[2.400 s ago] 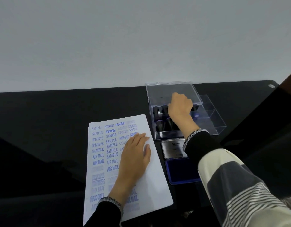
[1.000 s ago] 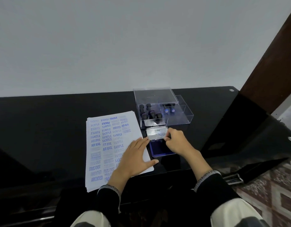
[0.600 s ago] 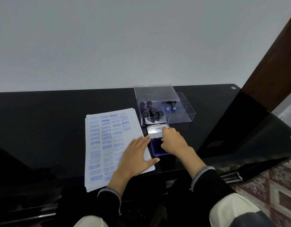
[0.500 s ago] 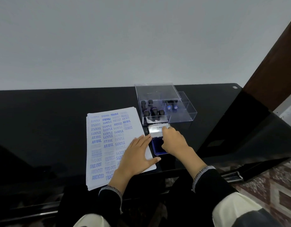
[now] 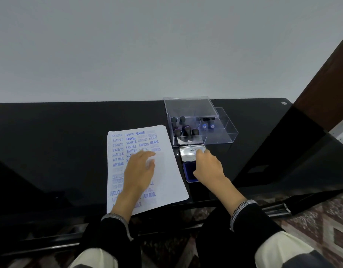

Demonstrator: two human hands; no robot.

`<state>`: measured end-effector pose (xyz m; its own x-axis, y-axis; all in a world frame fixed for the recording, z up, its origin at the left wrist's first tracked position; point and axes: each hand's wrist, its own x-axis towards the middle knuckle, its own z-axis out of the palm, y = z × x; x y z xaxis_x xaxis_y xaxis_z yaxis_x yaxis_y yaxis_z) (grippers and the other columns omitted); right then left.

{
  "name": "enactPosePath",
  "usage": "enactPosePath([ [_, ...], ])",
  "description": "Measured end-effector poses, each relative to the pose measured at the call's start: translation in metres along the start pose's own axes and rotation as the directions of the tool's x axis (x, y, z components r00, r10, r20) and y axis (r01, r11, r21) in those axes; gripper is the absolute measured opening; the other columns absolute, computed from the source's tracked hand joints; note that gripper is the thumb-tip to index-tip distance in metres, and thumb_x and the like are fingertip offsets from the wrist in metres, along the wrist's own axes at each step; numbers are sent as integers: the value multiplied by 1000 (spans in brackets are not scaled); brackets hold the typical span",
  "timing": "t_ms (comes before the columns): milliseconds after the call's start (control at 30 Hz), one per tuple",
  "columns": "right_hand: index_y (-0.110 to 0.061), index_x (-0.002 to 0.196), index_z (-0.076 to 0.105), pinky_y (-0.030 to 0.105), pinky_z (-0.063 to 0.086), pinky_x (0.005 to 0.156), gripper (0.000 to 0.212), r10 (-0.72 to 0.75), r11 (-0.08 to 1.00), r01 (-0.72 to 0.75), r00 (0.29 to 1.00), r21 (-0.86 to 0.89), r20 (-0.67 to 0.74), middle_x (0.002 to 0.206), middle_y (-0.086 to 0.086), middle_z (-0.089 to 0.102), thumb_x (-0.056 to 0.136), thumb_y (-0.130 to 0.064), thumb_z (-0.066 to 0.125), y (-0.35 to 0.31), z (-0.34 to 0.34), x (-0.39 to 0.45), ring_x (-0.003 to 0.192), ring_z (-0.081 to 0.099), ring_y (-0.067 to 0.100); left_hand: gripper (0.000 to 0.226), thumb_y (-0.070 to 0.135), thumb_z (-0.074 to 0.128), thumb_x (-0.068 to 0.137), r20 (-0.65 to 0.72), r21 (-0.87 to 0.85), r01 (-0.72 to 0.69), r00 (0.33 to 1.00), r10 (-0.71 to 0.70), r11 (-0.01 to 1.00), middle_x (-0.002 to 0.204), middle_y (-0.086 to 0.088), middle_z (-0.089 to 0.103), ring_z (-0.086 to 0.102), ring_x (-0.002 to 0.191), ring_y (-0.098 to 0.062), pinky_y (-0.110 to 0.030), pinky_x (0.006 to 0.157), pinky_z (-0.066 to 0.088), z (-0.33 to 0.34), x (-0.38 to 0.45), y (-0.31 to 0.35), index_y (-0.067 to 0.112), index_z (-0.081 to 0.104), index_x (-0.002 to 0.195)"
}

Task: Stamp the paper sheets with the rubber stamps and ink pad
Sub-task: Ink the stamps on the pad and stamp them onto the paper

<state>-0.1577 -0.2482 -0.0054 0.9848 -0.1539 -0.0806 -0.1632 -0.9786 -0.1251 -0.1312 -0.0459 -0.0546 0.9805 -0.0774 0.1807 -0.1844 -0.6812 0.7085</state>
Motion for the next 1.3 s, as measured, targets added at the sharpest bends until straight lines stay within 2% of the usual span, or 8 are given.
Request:
enactPosePath([
  [100,-7,113,47,26,43,71,34,-14,999,12,1000,-43,-27,115,14,51,83,-8,64,-2,4,-1,99,58,26,29,13,48,98,-95,94,54,994,-45,994,130,2,58,42,131,-21,-48,113,32,-16,6,-25,16,62,123],
  [267,-8,100,44,29,38,64,23,0,997,0,1000,74,1,104,13,51,81,-3,58,5,-2,-1,77,47,25,44,29,43,101,-66,302,153,988,-140,941,154,-2,37,17,148,-24,-47,120,5,-28,7,-52,17,47,142],
  [433,-10,90,38,31,38,61,22,15,993,-15,1000,115,2,90,9,48,80,-3,56,7,-4,0,74,47,26,49,41,42,100,-54,319,168,986,-159,933,157,4,31,15,149,-20,-45,121,2,-28,5,-55,24,41,146],
  [633,-8,105,46,29,39,64,27,-10,998,9,1000,-65,-29,102,11,58,82,-9,58,1,0,-3,90,61,29,51,45,40,100,-63,343,148,989,-134,928,157,4,30,15,149,-20,-44,121,3,-26,2,-58,24,39,147],
  [733,-11,101,45,30,38,62,23,-24,995,20,999,-99,-44,90,6,57,81,-13,57,3,-1,-2,84,60,27,52,45,39,100,-58,348,141,990,-128,927,157,3,30,15,149,-20,-45,121,3,-25,2,-59,24,38,148],
  [867,-13,89,39,30,36,61,19,-17,999,16,998,-30,-57,72,0,42,77,-11,54,6,-3,-3,70,46,25,52,45,38,100,-59,355,140,990,-127,924,157,3,30,15,149,-20,-45,121,4,-25,2,-58,24,38,148],
  [1100,-11,84,38,32,36,61,14,11,995,-5,998,95,-66,78,7,48,80,-9,51,13,0,0,70,45,29,53,46,37,100,-59,358,146,989,-133,922,158,4,29,14,149,-19,-44,121,3,-25,2,-58,25,37,148],
  [1300,-11,95,43,31,38,60,17,-49,999,46,993,-29,-110,82,6,52,83,-12,55,8,5,-3,80,60,30,53,45,38,100,-60,361,150,989,-138,920,158,3,29,14,149,-20,-44,121,3,-25,2,-58,24,37,148],
])
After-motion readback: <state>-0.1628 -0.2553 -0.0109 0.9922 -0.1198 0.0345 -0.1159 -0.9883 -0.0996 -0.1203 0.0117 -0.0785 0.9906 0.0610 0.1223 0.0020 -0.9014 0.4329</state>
